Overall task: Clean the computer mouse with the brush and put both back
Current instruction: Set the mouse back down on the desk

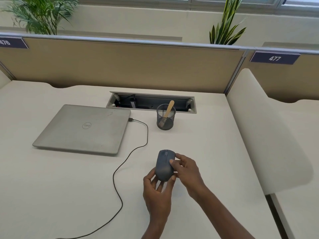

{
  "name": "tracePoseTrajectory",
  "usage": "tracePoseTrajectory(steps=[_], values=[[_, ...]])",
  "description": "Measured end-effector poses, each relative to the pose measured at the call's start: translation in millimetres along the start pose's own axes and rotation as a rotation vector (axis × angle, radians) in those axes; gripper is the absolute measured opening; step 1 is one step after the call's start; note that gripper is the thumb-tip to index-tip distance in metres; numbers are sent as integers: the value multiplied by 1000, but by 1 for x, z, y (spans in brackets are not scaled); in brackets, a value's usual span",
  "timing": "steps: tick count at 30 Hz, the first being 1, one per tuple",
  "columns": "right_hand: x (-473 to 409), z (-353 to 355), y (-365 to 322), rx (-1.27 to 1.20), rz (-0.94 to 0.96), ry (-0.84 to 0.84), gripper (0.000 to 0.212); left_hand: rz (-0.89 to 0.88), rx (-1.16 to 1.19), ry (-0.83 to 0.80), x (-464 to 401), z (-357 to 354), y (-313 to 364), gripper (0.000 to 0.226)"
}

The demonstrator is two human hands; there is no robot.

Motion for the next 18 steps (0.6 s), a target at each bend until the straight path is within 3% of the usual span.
tracePoseTrajectory(steps=[4,8,18], values=[[-10,7,14,-14,-41,-2,42,-28,-122,-68,-4,4,-4,24],[-13,6,25,26,-47,-14,40,19,-154,-64,-8,4,-7,13],[-8,7,33,171,-19,10,35,-36,-352,-68,-7,11,-12,40]])
Point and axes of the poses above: each hand's wrist, its own x-axis away from the middle knuckle, its own z-axis out of the back of the hand, y = z × x, the point moved 8 cm from there along -x, towards the middle knuckle, and after that the axes turned 7 degrees about y, right-handed, at the moved point
